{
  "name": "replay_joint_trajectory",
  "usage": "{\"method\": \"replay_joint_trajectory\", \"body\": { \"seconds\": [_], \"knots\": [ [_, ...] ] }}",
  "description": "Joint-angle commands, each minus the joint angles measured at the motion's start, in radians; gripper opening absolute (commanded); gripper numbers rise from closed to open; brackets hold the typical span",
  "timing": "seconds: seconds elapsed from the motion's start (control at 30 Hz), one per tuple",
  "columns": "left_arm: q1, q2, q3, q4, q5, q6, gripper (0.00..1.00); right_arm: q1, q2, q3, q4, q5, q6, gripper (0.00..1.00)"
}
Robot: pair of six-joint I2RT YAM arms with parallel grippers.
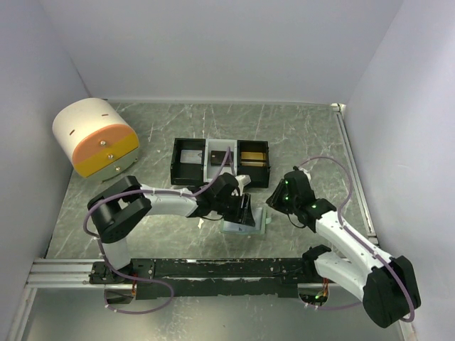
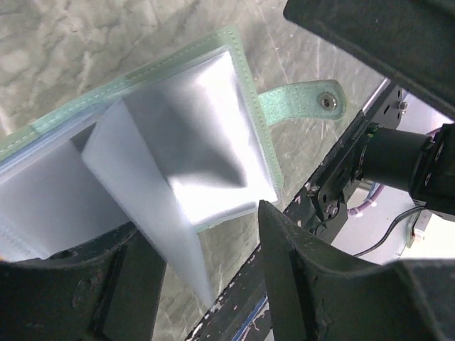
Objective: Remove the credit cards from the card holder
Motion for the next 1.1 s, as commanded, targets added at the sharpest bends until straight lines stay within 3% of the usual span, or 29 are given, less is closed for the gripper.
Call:
{"method": "replay_joint_trajectory", "body": {
  "seconds": [0.0,0.33,0.57,0.8,0.97,1.07],
  "knots": [
    [-0.024,0.036,0.076,0.016,0.058,0.043,0.61,-0.006,-0.037,0.044,-0.109,0.135,0.005,0.26],
    [-0.062,0.075,0.146,-0.101,-0.023,0.087,0.64,-0.008,-0.038,0.092,-0.102,0.081,-0.008,0.26],
    [-0.071,0.091,0.091,-0.042,0.007,0.060,0.62,-0.008,0.002,0.076,0.029,-0.158,-0.057,0.22],
    [-0.088,-0.013,0.076,-0.075,-0.030,0.093,0.63,-0.006,0.142,-0.011,0.241,-0.478,-0.008,0.16],
    [-0.091,-0.135,0.019,-0.125,-0.089,0.091,0.64,0.002,0.268,-0.097,0.346,-0.585,0.005,0.16],
    [-0.092,-0.246,-0.026,-0.196,-0.196,0.079,0.65,0.003,0.314,-0.112,0.304,-0.541,-0.006,0.15]
  ]
}}
